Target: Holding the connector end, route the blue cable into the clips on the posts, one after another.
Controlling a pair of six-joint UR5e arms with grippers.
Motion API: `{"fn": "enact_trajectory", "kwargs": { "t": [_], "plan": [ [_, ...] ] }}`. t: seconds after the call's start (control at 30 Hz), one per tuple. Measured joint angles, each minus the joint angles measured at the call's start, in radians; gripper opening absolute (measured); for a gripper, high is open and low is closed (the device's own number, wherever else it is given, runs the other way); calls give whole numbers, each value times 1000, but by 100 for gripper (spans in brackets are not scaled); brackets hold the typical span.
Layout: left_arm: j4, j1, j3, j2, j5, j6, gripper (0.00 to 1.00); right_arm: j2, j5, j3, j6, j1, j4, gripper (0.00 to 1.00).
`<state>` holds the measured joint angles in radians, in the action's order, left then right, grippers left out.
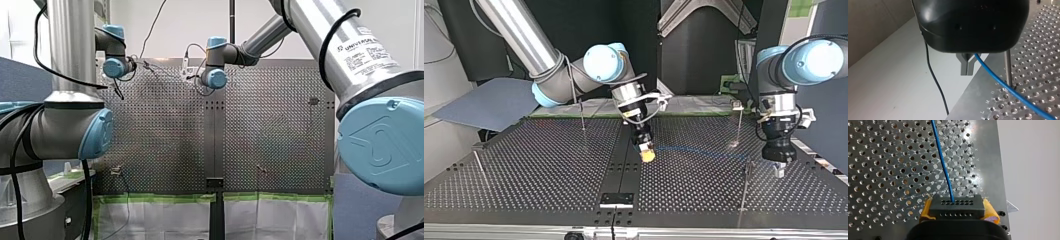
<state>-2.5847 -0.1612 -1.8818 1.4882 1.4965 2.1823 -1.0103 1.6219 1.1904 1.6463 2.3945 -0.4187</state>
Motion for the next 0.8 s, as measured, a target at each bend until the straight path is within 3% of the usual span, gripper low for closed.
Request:
{"fn": "enact_trajectory", "kwargs": {
  "t": [0.33,0.8],
  "plan": [
    [50,-7,0,19,-56,56,0,3,-1,-7,0,-11,0,0],
    [109,-38,0,46,-91,119,0,3,-2,-26,0,-25,1,0]
  ]
}}
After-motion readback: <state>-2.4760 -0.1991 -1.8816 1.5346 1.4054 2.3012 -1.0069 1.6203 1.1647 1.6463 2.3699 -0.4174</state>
